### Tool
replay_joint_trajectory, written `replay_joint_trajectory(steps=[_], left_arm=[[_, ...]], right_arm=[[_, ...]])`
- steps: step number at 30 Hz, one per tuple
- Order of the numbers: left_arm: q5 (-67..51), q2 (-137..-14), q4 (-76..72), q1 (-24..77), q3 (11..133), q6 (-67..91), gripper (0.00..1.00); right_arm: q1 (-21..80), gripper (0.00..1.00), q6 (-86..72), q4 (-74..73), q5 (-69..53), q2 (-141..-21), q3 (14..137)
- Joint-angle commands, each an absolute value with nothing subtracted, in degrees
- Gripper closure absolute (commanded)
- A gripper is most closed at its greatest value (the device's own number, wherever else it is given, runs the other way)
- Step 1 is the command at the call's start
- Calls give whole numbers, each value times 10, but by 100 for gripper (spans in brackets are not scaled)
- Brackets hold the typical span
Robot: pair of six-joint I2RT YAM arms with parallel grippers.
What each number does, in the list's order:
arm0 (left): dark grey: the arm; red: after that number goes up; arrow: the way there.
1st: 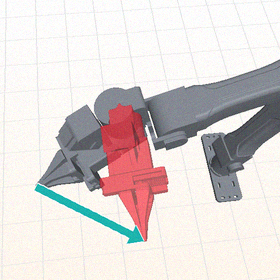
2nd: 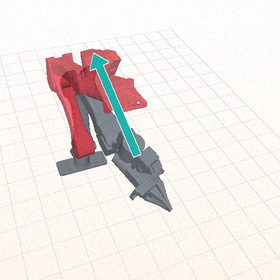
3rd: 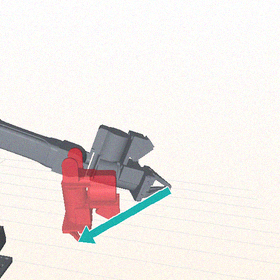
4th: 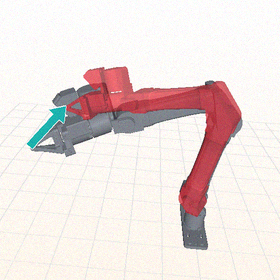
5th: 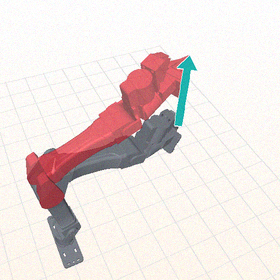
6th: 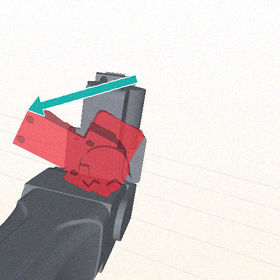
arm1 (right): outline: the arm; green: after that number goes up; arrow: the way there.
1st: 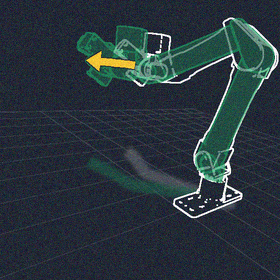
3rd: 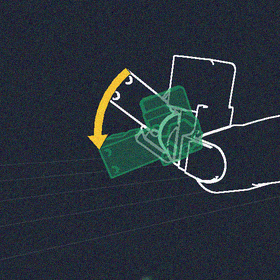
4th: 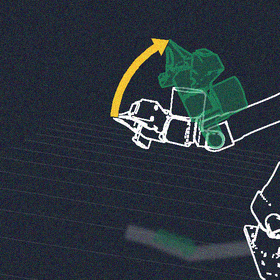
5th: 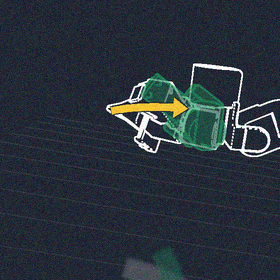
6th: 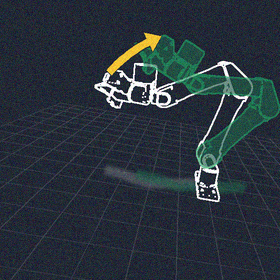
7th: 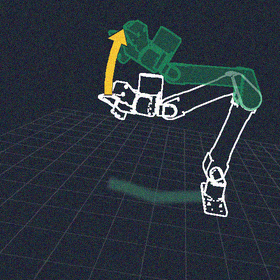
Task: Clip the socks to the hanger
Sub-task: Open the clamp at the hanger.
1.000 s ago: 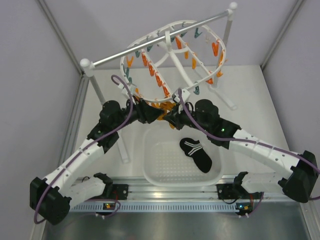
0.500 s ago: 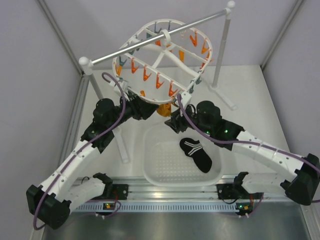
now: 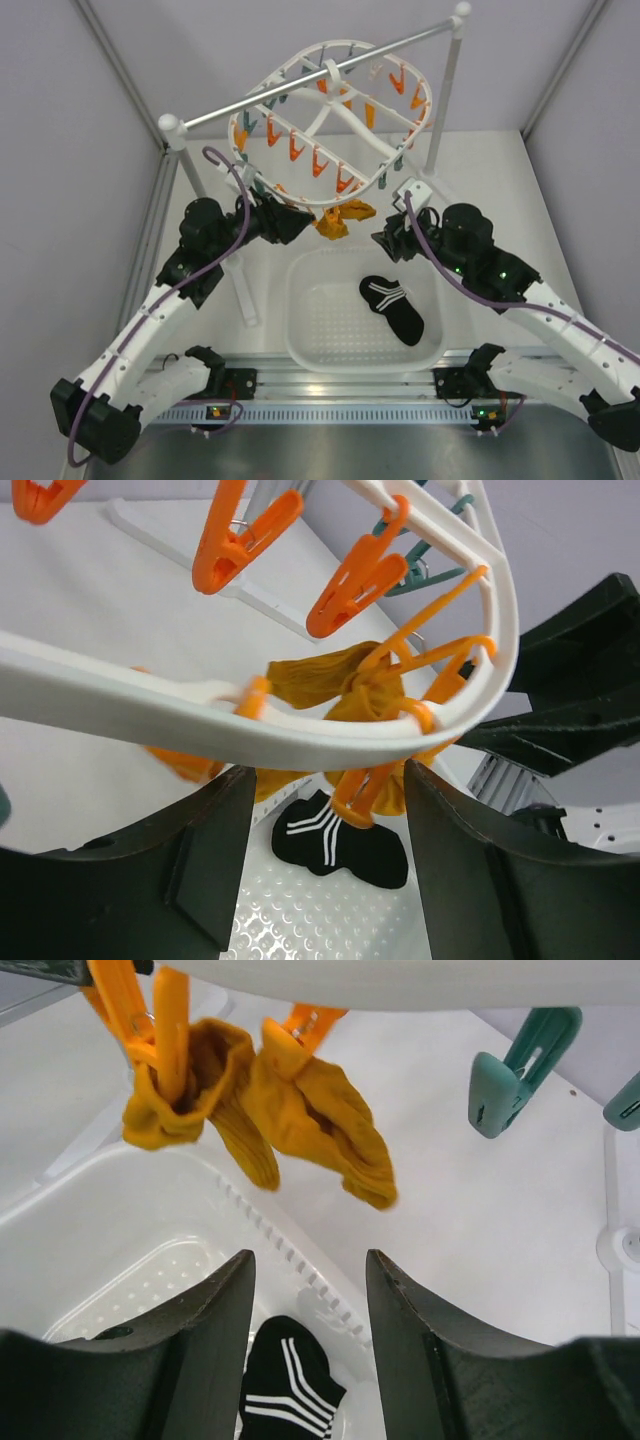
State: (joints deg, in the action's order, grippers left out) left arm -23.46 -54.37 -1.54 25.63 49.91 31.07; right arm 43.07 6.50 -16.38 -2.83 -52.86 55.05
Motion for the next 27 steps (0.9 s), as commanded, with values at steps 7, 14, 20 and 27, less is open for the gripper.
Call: replay_joint_trajectory(steps=[7, 14, 20, 27], left_arm=[[-353, -462, -11, 255, 473, 159, 37], [-394, -446, 14, 255, 476, 77, 43], [-353, -439, 22, 255, 472, 90, 47], [-285, -428, 29, 255, 456, 117, 50]], right_arm=[[407, 53, 76, -161, -49, -531, 577], [375, 53, 53, -120, -42, -583, 612], [353, 54, 53, -118, -47, -609, 638], [312, 54, 41, -99, -52, -644, 664]])
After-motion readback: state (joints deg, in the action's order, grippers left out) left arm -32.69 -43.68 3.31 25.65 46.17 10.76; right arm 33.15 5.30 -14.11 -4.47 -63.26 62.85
